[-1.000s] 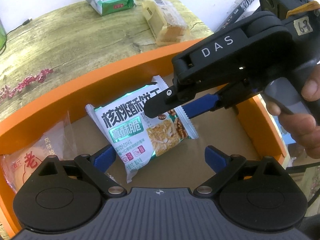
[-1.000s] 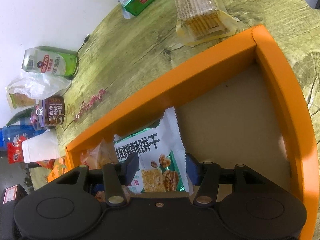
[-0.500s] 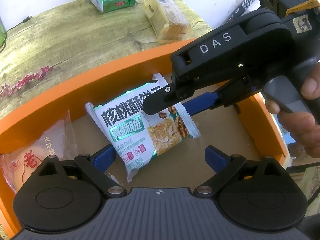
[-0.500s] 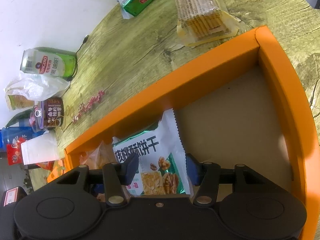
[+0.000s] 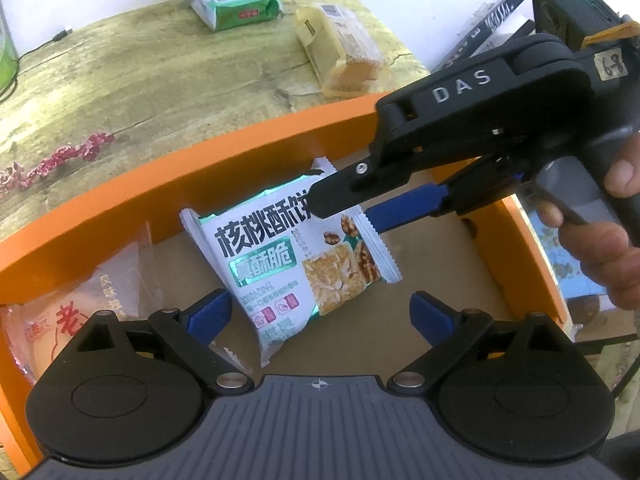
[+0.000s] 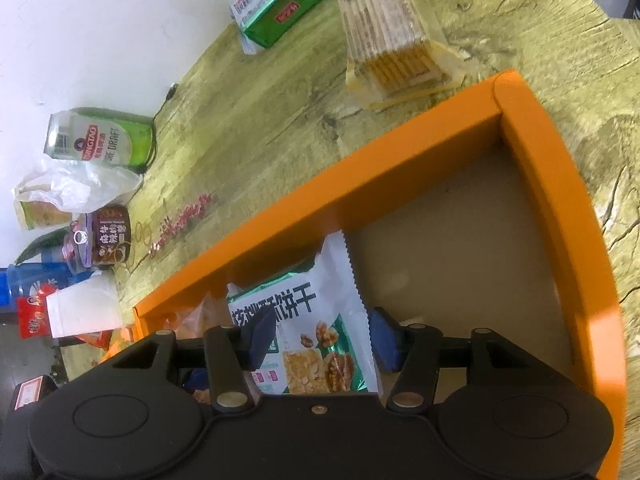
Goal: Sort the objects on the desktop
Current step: 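Lower the biscuit pack into the orange tray with both grippers, then open both grippers and move them to the second walnut biscuit pack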
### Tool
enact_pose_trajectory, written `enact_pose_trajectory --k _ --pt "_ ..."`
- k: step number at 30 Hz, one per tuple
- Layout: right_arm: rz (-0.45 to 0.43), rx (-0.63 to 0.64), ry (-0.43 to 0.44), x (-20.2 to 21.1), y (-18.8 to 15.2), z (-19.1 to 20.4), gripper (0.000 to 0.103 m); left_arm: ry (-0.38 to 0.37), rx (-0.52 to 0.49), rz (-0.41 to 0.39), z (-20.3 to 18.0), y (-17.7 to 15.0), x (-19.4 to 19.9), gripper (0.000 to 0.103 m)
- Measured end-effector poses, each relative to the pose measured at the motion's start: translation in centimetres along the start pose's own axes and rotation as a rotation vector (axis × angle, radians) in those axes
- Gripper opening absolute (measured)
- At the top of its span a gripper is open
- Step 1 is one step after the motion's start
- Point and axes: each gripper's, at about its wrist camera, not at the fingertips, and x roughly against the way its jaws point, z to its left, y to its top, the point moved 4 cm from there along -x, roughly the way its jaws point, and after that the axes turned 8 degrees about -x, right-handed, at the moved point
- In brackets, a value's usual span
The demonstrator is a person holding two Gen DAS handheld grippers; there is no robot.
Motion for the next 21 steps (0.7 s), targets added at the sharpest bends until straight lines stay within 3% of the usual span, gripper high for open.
enact_pose_trajectory --k 10,12,17,19,21 --pt "-0.025 -0.007 0.054 3.2 0.8 0.1 0.052 -0.003 0.009 -0.092 -0.4 2.8 3.7 0.097" --pt "-0.050 0.004 0.079 4.6 1.5 0.7 0.059 0.000 0.017 -0.126 -0.3 4.0 4.7 0.097" --pt "-0.146 0.085 0.125 7.9 5.2 3.6 0.061 0.019 0.027 -0.222 1.3 7.8 6.6 0.098" --pt "-0.188 0.125 0.116 8.7 7.2 4.9 0.067 0.036 0.037 -0.249 2.1 9.2 6.6 0.098" --pt "-0.227 0.163 0.106 9.0 9.5 6.2 0.067 0.059 0.048 -0.274 2.9 10.5 6.5 0.099"
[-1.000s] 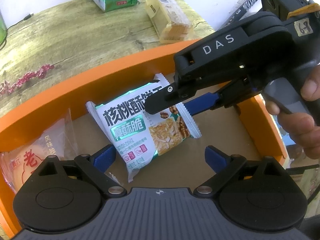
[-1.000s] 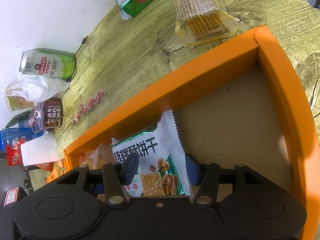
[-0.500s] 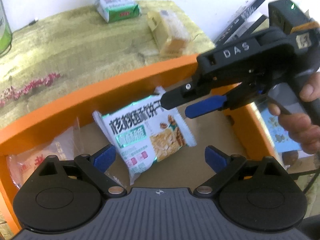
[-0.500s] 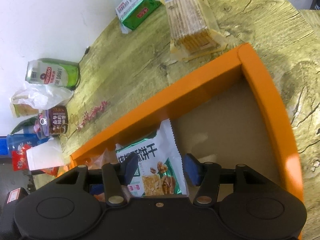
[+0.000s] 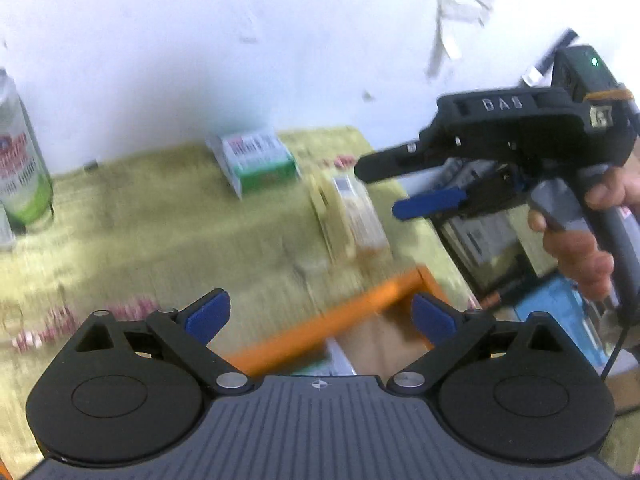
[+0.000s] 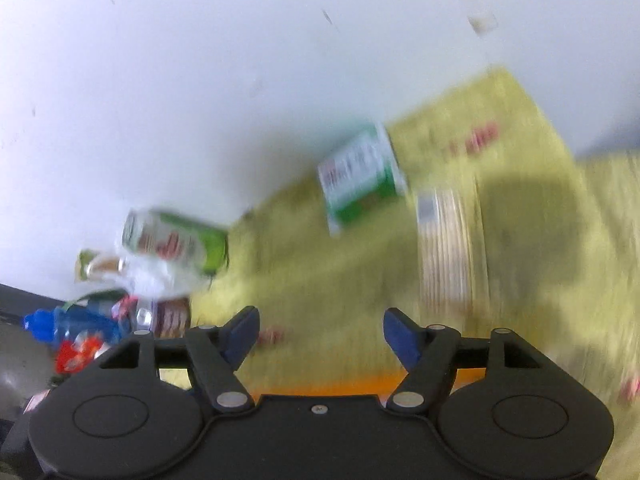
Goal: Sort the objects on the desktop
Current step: 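Open both grippers and move them to the second walnut biscuit pack, then close the right gripper on the white-and-green walnut biscuit pack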
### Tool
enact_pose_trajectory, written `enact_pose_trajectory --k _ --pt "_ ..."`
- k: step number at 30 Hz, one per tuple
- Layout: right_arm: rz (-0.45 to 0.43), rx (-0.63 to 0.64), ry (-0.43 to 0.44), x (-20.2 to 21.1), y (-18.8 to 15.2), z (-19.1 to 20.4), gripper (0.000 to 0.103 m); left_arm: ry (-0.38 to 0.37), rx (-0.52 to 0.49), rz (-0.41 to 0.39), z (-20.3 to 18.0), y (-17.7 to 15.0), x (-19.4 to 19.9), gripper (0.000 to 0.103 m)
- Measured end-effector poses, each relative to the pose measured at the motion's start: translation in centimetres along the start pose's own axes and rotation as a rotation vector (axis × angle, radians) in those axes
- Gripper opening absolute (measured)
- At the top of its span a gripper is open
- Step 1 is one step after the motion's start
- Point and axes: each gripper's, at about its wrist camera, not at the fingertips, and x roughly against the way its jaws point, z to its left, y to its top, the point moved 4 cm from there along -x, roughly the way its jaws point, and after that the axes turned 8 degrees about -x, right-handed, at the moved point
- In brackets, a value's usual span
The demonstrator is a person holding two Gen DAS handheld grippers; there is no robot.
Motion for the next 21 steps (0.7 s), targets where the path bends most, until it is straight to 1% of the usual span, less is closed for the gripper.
enact_pose_trajectory --k 3,5,7,9,10,13,14,15,19,21 --pt "-0.042 0.043 -0.023 -1.4 3.7 0.7 0.075 0.029 0.021 -0.036 1.2 1.2 -1.2 0.099" --pt "-0.058 0.059 -0.056 -3.1 6.1 0.5 0.075 0.043 0.038 -0.054 1.9 1.5 -2.2 0.098" --pt "-0.054 0.068 -0.085 -5.5 8.1 0.1 0.074 0.051 0.054 -0.067 2.6 1.6 -2.9 0.098" --pt "-0.047 0.081 -0.128 -7.8 9.3 -0.3 0.074 0.053 0.072 -0.071 3.2 1.5 -3.9 0.098" --pt "-0.040 0.086 -0.144 -8.8 9.8 -0.5 0.071 0.052 0.081 -0.070 3.4 1.4 -4.4 0.098" --pt "-0.017 0.089 -0.181 -11.7 11.0 -1.4 0.069 0.044 0.100 -0.074 4.2 1.2 -5.7 0.098" --pt "-0.008 0.083 -0.188 -12.5 11.2 -1.7 0.066 0.045 0.101 -0.077 4.4 1.2 -6.1 0.098" --pt "0.001 0.076 -0.195 -13.2 11.4 -2.0 0.060 0.052 0.098 -0.081 4.6 1.2 -6.5 0.098" --pt "0.026 0.072 -0.182 -15.3 11.7 -2.5 0.059 0.093 0.078 -0.100 5.4 1.5 -7.9 0.098" --pt "0.030 0.070 -0.162 -15.3 11.6 -2.4 0.053 0.093 0.088 -0.103 5.9 1.8 -8.6 0.099"
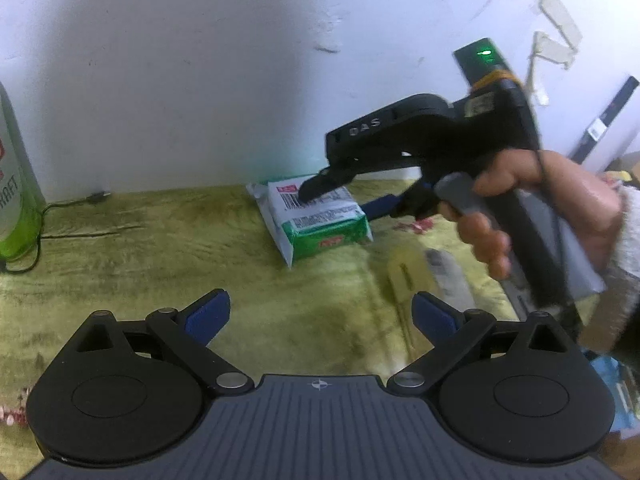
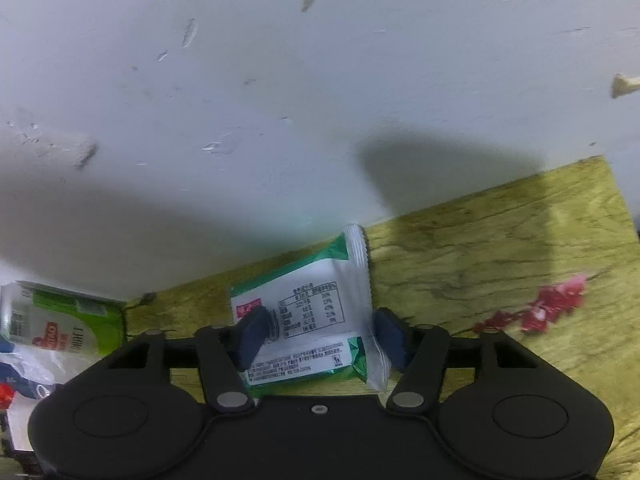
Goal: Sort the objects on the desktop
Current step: 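Close the right gripper on the white-and-green walnut biscuit pack, then lift and turn the pack with the right gripper toward the left gripper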
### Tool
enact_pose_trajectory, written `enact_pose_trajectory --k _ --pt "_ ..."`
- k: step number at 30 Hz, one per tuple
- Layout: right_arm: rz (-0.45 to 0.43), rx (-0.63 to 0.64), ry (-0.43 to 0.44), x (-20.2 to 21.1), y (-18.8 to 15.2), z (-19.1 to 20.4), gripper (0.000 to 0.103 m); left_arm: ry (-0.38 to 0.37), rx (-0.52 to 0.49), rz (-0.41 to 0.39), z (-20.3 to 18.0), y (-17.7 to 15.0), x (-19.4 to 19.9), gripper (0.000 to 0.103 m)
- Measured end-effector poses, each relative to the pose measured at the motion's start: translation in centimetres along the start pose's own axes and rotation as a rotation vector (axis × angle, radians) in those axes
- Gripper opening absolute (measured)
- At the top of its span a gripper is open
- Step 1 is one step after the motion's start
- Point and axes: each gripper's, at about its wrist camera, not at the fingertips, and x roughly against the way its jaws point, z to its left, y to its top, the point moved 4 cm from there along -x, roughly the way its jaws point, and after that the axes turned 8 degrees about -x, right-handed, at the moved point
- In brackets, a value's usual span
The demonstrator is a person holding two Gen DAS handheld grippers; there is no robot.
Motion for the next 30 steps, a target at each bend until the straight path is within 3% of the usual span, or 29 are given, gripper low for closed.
enact_pose_trajectory --k 3,7,17,20,22,30 --pt "0.009 -0.005 0.033 0.2 -0.2 0.0 0.039 0.000 0.005 0.001 0.2 0.2 -1.1 0.099" --pt "0.022 0.010 0.070 1.1 -0.7 0.2 0.032 0.008 -0.010 0.004 0.2 0.2 -2.2 0.099" --pt "0.062 0.124 0.118 2.6 -3.2 2.5 0.027 0.006 -0.004 0.001 0.8 0.3 -3.7 0.099" --pt "0.054 0.175 0.127 4.1 -4.1 4.8 0.026 -0.002 0.011 0.019 1.2 0.0 -3.8 0.099" --pt "0.060 0.194 0.159 4.5 -4.4 6.1 0.017 -0.031 0.025 0.041 1.5 -0.3 -4.0 0.099" --pt "0.204 0.184 0.291 3.5 -6.1 10.9 0.017 -0.062 0.044 0.121 2.5 -2.3 -1.6 0.099"
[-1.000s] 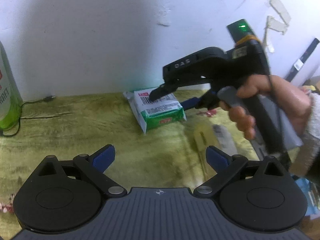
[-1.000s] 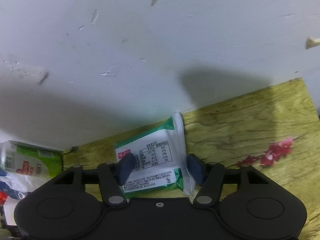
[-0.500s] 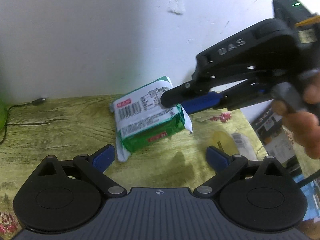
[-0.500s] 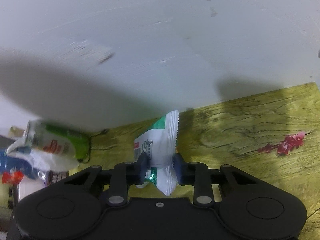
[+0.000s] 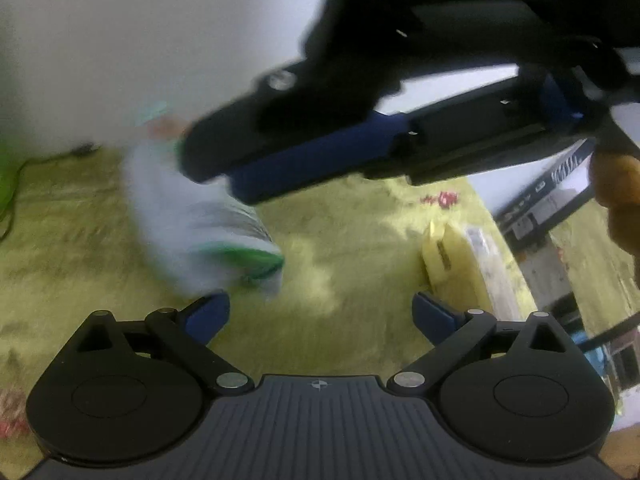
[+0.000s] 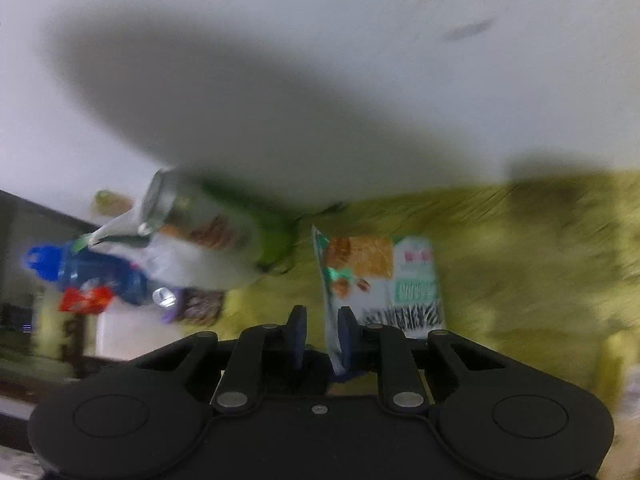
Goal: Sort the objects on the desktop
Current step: 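Lift and turn the pack with the right gripper toward the left gripper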
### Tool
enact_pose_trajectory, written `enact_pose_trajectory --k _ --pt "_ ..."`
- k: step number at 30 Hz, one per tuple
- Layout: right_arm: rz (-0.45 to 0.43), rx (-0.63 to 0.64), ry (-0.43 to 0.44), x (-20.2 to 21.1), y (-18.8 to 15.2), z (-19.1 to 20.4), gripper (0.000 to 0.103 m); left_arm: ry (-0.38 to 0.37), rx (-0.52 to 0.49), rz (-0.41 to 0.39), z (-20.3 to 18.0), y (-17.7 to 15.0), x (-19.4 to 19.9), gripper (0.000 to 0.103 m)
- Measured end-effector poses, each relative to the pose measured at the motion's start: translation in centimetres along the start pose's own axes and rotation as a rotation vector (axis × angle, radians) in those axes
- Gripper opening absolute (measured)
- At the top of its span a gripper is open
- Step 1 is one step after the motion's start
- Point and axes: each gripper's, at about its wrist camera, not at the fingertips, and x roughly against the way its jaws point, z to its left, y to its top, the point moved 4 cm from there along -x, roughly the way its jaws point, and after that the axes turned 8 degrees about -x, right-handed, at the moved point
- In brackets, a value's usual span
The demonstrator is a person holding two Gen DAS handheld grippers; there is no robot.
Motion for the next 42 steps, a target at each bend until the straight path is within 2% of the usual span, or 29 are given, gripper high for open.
enact_pose_trajectory --k 5,7,10,14,17,22,24,26,28,31,34,36,40,42 --pt "-0.047 -0.031 0.008 0.4 0.3 -0.1 0.022 -0.005 0.045 0.026 1.7 -1.9 2.6 0.099" --pt "-0.062 -0.054 -0.008 0.4 0.5 -0.5 0.029 -0.004 0.062 0.003 2.3 -2.0 3.7 0.099" --pt "-0.066 -0.097 -0.060 0.1 0.7 -1.7 0.033 0.042 0.076 -0.049 3.3 -1.9 4.5 0.099" --pt "-0.068 -0.154 -0.094 -1.0 0.7 -2.9 0.042 0.121 0.104 -0.111 5.1 -1.3 3.8 0.100" --pt "-0.060 -0.187 -0.105 -2.7 0.7 -3.4 0.044 0.141 0.100 -0.115 6.2 -1.0 2.8 0.100" --pt "-0.013 -0.221 -0.091 -4.8 0.9 -4.1 0.045 0.081 0.074 -0.086 5.4 -1.0 1.3 0.100" --pt "-0.038 -0.215 -0.077 -4.8 1.2 -4.0 0.053 -0.039 0.033 -0.048 3.9 -1.5 1.4 0.100" --pt "-0.087 -0.206 -0.037 -3.9 1.7 -3.8 0.057 -0.151 -0.020 -0.034 2.4 -2.0 2.2 0.099" --pt "-0.119 -0.228 0.021 -2.9 2.0 -4.0 0.060 -0.203 -0.076 -0.051 1.3 -2.3 3.3 0.100" --pt "-0.155 -0.264 0.029 -1.5 1.8 -4.8 0.062 -0.126 -0.056 -0.104 2.4 -1.8 4.7 0.100" --pt "-0.138 -0.303 -0.034 -0.8 1.2 -6.1 0.062 -0.010 0.028 -0.168 4.9 -1.0 5.3 0.101" --pt "-0.092 -0.322 -0.067 -1.3 0.7 -6.7 0.062 0.041 0.077 -0.161 6.5 -0.7 4.6 0.101" --pt "-0.017 -0.337 -0.054 -3.4 0.1 -6.5 0.063 0.012 0.083 -0.050 6.3 -0.7 1.6 0.101" --pt "-0.028 -0.325 0.014 -3.8 0.3 -5.7 0.066 -0.048 0.026 -0.011 4.8 -1.1 1.7 0.101"
